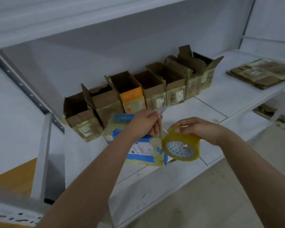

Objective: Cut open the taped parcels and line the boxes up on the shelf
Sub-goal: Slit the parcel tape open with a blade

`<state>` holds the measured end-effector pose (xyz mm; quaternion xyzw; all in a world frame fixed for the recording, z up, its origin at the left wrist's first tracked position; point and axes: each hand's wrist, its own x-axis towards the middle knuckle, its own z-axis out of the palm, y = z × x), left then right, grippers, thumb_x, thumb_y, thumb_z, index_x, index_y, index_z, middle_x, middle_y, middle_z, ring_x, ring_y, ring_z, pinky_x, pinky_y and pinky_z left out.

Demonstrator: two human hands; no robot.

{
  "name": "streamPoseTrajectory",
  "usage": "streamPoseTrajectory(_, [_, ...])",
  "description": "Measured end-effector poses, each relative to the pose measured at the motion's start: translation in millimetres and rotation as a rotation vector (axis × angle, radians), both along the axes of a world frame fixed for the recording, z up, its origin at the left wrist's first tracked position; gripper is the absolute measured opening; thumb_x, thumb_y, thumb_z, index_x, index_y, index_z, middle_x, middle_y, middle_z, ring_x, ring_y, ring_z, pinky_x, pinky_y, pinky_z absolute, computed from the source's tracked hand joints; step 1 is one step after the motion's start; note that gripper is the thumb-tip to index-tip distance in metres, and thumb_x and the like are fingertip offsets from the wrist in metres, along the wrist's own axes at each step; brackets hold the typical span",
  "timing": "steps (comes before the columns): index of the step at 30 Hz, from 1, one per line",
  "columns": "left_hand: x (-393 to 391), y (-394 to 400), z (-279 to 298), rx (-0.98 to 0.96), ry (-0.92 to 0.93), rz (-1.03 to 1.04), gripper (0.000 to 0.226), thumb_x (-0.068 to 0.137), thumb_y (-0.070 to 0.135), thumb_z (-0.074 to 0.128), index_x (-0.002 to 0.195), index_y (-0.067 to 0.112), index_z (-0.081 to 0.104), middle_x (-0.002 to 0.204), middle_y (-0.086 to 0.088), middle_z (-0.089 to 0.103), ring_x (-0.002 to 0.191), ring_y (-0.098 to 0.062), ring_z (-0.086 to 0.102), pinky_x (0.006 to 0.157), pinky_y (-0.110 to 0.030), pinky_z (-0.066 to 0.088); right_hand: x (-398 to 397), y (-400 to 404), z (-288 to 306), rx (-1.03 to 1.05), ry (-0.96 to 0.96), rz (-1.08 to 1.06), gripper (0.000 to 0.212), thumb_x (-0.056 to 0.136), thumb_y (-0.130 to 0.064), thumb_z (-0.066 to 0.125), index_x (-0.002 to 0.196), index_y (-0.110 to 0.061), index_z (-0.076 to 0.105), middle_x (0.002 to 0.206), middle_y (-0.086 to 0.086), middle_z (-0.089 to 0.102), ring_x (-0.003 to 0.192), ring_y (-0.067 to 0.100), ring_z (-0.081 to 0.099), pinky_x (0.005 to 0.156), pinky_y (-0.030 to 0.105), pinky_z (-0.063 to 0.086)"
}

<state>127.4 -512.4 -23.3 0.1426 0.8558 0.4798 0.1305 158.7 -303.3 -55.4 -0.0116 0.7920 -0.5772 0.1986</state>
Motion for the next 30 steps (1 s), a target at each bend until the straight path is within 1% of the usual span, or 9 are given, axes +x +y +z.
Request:
streamPoseTrajectory(3, [-3,-1,-3,-0.003,0.042,-0.009,0.043,0.105,0.024,0.041,0.068,0.01,0.058,0.046,0.003,0.058,0.036,-0.008,0.046,0.046,-0.015,0.041,-2,3,-4,0.02,0.019,-0.037,0.021,0.085,-0.031,0.074,0.104,-0.023,0.073,0.095,0.001,0.074,0.083,0.017,0.072,0.067,0.022,0.054])
streamPoseTrajectory(7, [0,-2,-7,0.014,0.064,-0.021,0.041,0.105,0.027,0.041,0.071,0.011,0.059,0.047,0.003,0.059,0.038,-0.008,0.048,0.047,-0.017,0.044,-1,1,-17,0.36,0.058,-0.019,0.034,0.08,-0.047,0.075,0.101,-0.021,0.069,0.1,-0.001,0.065,0.08,0.012,0.066,0.068,0.028,0.055])
streamPoseTrajectory(10, [2,-2,-8,-0.017,0.09,-0.061,0.04,0.105,0.03,0.041,0.072,0.014,0.057,0.049,0.004,0.059,0.041,-0.007,0.05,0.052,-0.02,0.045,7,3,-23,0.267,0.064,-0.02,0.031,0.081,-0.046,0.074,0.1,-0.022,0.071,0.091,-0.001,0.069,0.062,0.003,0.067,0.053,0.024,0.055])
streamPoseTrajectory(13, [2,-4,4,-0.079,0.05,-0.162,0.04,0.104,0.029,0.043,0.07,0.015,0.057,0.059,0.006,0.061,0.052,-0.006,0.055,0.061,-0.021,0.048,11,12,-17,0.263,0.138,-0.021,0.03,0.083,-0.051,0.068,0.102,-0.029,0.075,0.094,-0.004,0.073,0.085,0.011,0.07,0.071,0.019,0.056])
streamPoseTrajectory(17, [4,5,28,-0.426,0.054,-0.33,0.039,0.101,0.029,0.046,0.067,0.02,0.061,0.073,0.003,0.065,0.076,-0.015,0.064,0.079,-0.033,0.05,15,20,-7,0.245,0.137,-0.067,0.022,0.093,-0.044,0.06,0.102,-0.034,0.077,0.092,-0.007,0.074,0.085,0.011,0.069,0.071,0.017,0.052])
streamPoseTrajectory(20, [3,27,39,-0.841,0.189,-0.403,0.039,0.102,0.037,0.041,0.075,0.019,0.062,0.074,0.002,0.059,0.073,-0.016,0.055,0.062,-0.032,0.042,14,17,-2,0.289,0.16,-0.112,0.016,0.094,-0.036,0.062,0.095,-0.034,0.077,0.079,-0.019,0.069,0.079,0.002,0.062,0.064,0.014,0.044])
streamPoseTrajectory(23, [5,49,37,-1.169,0.301,-0.408,0.039,0.104,0.039,0.034,0.108,0.017,0.065,0.091,-0.001,0.058,0.08,-0.018,0.051,0.064,-0.03,0.036,15,12,3,0.362,0.188,-0.16,0.015,0.091,-0.039,0.065,0.084,-0.039,0.077,0.081,-0.02,0.067,0.086,0.007,0.062,0.078,0.025,0.05])
streamPoseTrajectory(26, [12,64,29,-1.409,0.413,-0.403,0.032,0.103,0.036,0.034,0.111,0.022,0.062,0.091,0.0,0.053,0.084,-0.021,0.05,0.068,-0.031,0.037,15,8,7,0.487,0.219,-0.188,0.022,0.089,-0.042,0.063,0.069,-0.046,0.071,0.092,-0.014,0.068,0.095,0.016,0.062,0.09,0.038,0.051])
streamPoseTrajectory(30, [8,40,39,-1.108,0.32,-0.466,0.034,0.105,0.036,0.033,0.096,0.019,0.06,0.081,0.001,0.054,0.076,-0.017,0.051,0.059,-0.031,0.037,17,10,2,0.428,0.175,-0.205,0.014,0.089,-0.043,0.064,0.08,-0.042,0.076,0.094,-0.011,0.069,0.098,0.018,0.063,0.095,0.042,0.051])
